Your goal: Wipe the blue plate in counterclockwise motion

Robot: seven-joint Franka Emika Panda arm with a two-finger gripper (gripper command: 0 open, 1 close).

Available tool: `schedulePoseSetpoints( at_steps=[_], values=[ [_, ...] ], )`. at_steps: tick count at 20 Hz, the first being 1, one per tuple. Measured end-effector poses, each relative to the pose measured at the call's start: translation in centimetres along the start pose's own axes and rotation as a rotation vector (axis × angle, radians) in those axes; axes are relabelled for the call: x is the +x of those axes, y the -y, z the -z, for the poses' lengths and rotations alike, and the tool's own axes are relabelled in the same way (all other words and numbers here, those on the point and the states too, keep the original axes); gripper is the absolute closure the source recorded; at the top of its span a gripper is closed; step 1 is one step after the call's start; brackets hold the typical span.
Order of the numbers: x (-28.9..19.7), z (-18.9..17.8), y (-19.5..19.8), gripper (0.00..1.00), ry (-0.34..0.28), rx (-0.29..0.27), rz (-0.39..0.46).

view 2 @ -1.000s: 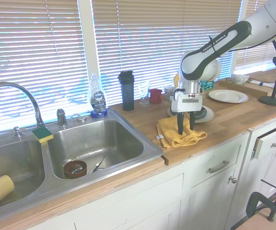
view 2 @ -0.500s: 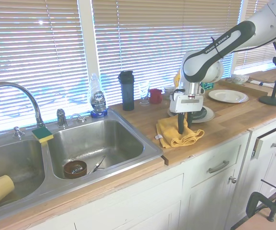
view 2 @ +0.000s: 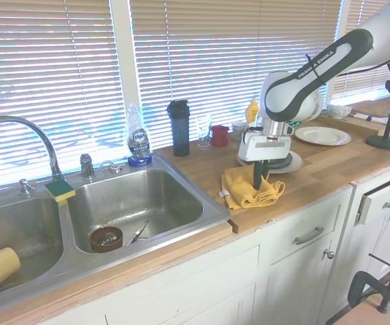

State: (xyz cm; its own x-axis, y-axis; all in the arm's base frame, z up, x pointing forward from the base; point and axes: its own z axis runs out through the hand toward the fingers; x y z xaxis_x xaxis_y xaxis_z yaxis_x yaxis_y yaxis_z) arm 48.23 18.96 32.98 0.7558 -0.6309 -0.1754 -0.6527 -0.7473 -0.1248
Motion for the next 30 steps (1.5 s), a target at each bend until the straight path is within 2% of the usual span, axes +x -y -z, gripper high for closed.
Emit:
schedulePoseSetpoints(
  at_steps=[9, 16, 24, 30],
  values=[
    [0.7, 1.3, -0.1, 1.0, -0.038, 0.052, -0.06],
    [2.5, 5.6, -1.6, 1.0, -0.086, 0.107, -0.104],
    [5.6, 10.8, -4.3, 1.0, -0.145, 0.13, -0.151],
    [9.1, 16.7, -5.1, 1.0, -0.156, 0.154, -0.18]
  ],
)
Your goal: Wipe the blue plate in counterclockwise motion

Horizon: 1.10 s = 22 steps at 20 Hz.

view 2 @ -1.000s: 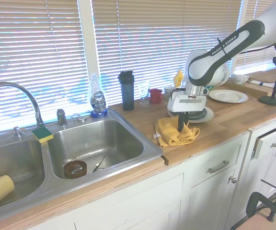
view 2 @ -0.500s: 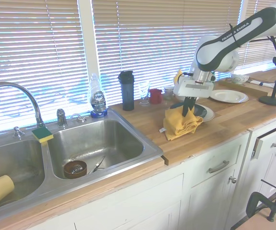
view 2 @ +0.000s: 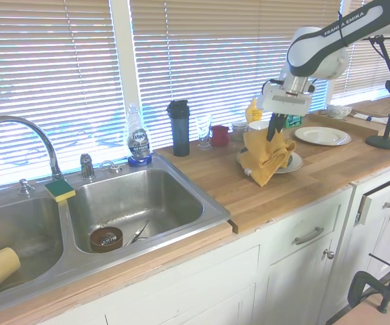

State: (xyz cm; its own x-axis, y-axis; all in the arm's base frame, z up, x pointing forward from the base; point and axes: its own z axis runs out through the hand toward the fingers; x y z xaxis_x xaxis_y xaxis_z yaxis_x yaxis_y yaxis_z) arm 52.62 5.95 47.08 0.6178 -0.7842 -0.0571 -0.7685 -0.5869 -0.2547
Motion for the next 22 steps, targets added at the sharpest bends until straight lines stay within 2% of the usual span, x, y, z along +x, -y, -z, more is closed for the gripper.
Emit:
schedulePoseSetpoints(
  at_steps=[2, 5, 11, 15, 22],
  values=[
    [1.7, 1.4, 0.2, 1.0, 0.002, 0.002, -0.011],
    [3.8, 1.3, 1.2, 1.0, 0.013, -0.008, -0.021],
    [7.3, -0.9, 4.1, 1.0, 0.044, -0.043, -0.036],
    [9.6, -2.8, 4.3, 1.0, 0.057, -0.066, -0.059],
    [10.9, -6.2, 3.7, 1.0, 0.078, -0.103, -0.08]
  ],
)
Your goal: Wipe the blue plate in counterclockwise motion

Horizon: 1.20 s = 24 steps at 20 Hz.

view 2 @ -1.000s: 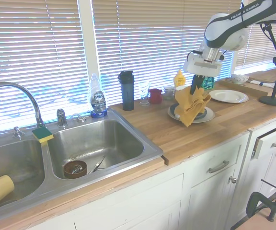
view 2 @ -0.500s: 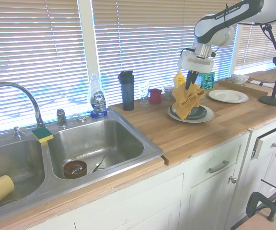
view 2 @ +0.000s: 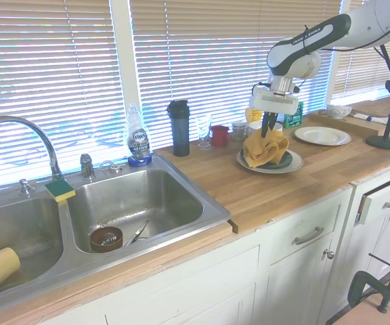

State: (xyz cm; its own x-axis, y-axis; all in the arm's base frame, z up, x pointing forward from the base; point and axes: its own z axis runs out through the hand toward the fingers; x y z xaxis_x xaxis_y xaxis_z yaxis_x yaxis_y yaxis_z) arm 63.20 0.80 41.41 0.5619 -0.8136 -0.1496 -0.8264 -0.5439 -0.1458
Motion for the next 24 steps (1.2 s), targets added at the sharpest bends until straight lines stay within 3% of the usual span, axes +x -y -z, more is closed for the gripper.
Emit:
schedulePoseSetpoints(
  at_steps=[7, 14, 24],
  values=[
    [1.5, -2.5, -0.5, 1.0, 0.012, -0.022, -0.02],
    [1.2, -2.1, 0.3, 1.0, 0.001, -0.01, -0.01],
    [-6.5, -1.3, 4.9, 1.0, -0.053, -0.015, 0.081]
  ],
)
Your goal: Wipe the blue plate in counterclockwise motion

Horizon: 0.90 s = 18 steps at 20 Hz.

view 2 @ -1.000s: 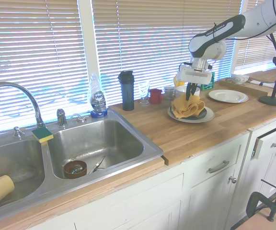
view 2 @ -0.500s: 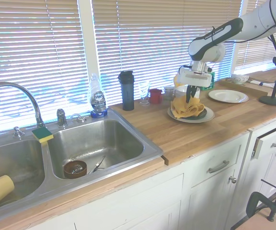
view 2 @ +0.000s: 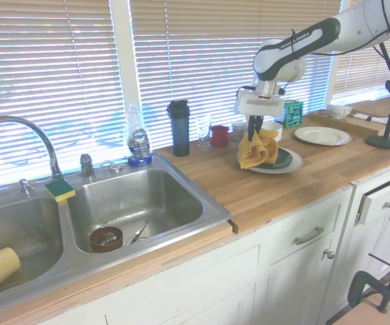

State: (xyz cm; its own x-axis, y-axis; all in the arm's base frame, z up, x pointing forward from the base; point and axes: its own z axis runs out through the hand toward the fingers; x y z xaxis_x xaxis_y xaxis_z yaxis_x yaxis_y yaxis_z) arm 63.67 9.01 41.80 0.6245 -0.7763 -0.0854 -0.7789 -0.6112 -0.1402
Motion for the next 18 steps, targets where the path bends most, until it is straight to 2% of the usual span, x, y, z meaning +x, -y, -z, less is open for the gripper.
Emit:
schedulePoseSetpoints(
  at_steps=[3, 8, 12, 18],
  values=[
    [-1.5, -1.2, -0.3, 1.0, -0.011, -0.003, 0.017],
    [-2.2, -4.2, -3.4, 1.0, -0.02, -0.011, 0.001],
    [-1.6, -5.2, -6.4, 1.0, -0.021, -0.003, -0.021],
    [0.6, -5.6, -10.3, 1.0, 0.012, 0.016, -0.05]
  ],
)
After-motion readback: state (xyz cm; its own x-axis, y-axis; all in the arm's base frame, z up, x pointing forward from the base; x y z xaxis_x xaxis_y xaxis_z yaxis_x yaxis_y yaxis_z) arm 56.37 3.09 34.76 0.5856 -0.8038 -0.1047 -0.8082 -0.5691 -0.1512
